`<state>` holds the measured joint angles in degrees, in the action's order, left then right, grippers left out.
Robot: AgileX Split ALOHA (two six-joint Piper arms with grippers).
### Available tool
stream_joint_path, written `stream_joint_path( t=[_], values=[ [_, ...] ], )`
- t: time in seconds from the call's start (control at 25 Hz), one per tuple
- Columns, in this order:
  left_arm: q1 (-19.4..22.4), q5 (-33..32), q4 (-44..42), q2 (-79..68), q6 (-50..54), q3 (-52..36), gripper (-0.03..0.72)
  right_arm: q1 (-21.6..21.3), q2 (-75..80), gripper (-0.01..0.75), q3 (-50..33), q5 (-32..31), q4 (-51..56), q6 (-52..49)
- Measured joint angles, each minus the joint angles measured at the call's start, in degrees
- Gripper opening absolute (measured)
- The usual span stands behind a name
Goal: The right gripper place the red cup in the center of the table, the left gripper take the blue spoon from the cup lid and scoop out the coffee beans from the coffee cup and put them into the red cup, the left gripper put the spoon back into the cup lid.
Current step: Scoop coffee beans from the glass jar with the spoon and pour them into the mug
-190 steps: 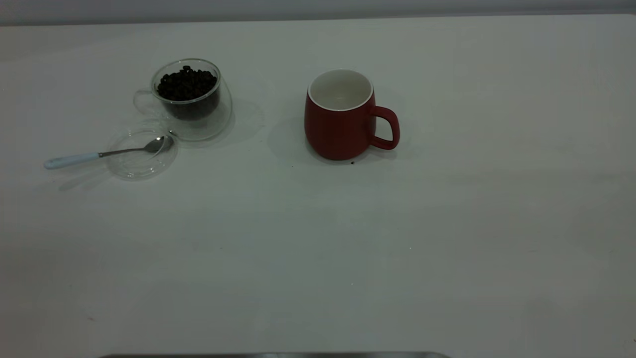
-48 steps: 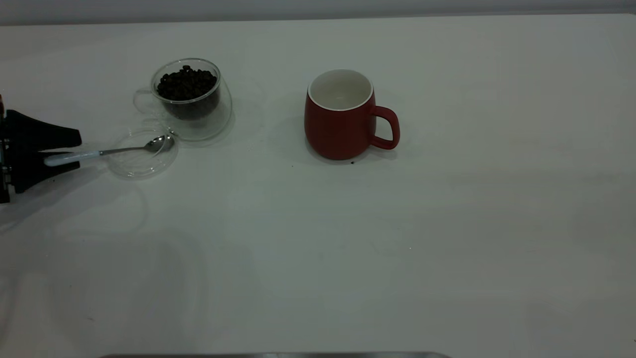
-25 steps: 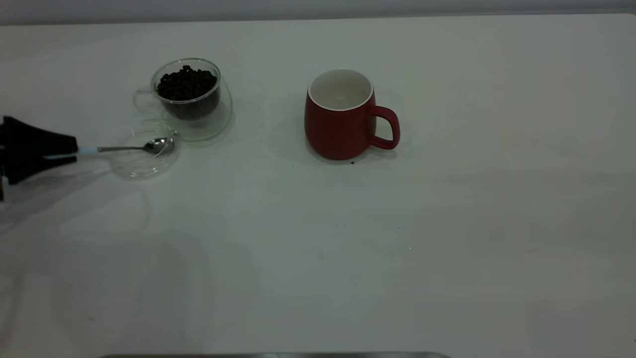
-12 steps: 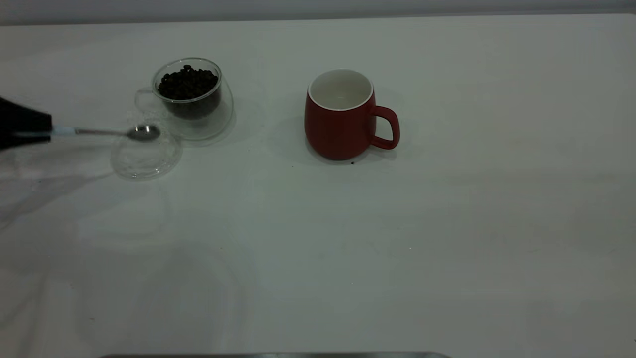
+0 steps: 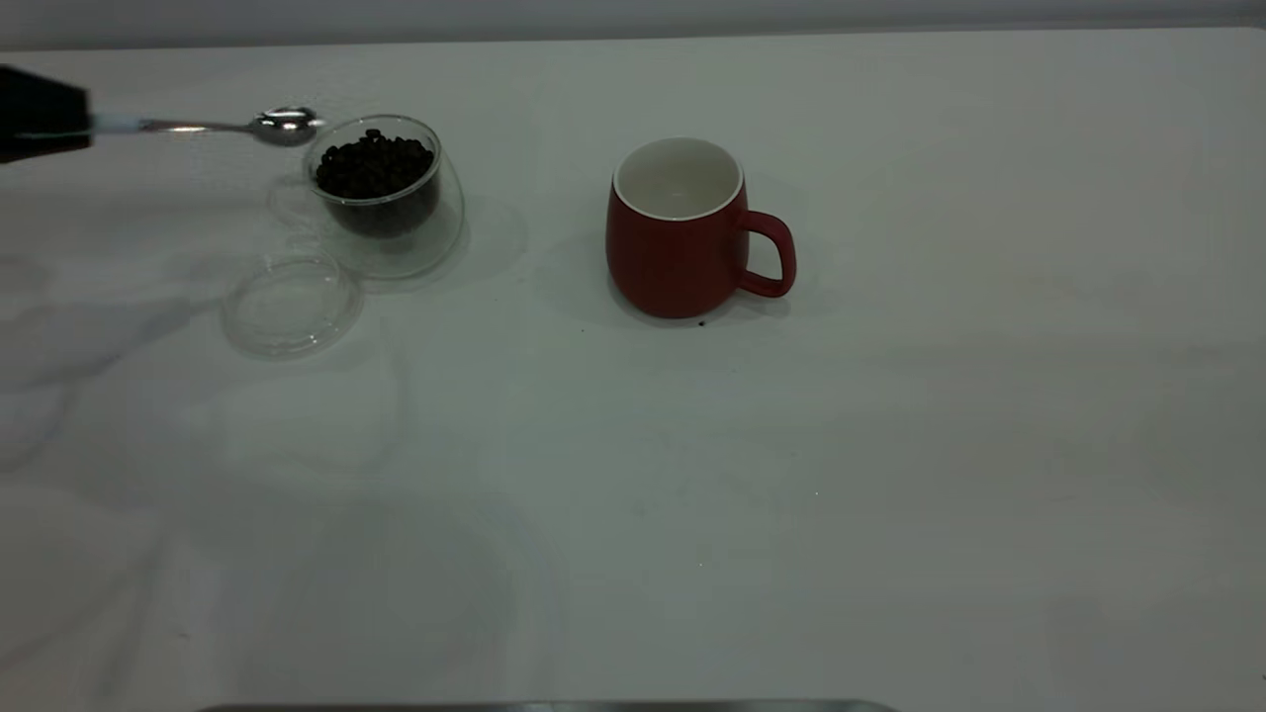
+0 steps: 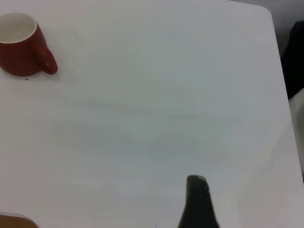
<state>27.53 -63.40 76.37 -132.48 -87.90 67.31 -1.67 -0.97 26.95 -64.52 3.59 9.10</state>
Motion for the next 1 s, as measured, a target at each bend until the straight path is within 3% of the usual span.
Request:
stream_joint_path(
  t=[0.28,0.52,1.0],
  values=[
    [-6.44,11.17,2.56,0.00,-10.41,0.05,0.120,0.00,0.00,0.587,0.00,0.00,0.05,0.00],
    [-7.27,12.80,8.75,0.00,-17.11,0.05,0.120,0.00,0.00,0.587,0.00,0.00,0.05,0.00],
    [-7.63,15.59,6.06,0.00,-14.12,0.05,0.120,0.00,0.00,0.587,0.00,0.00,0.05,0.00]
  ],
)
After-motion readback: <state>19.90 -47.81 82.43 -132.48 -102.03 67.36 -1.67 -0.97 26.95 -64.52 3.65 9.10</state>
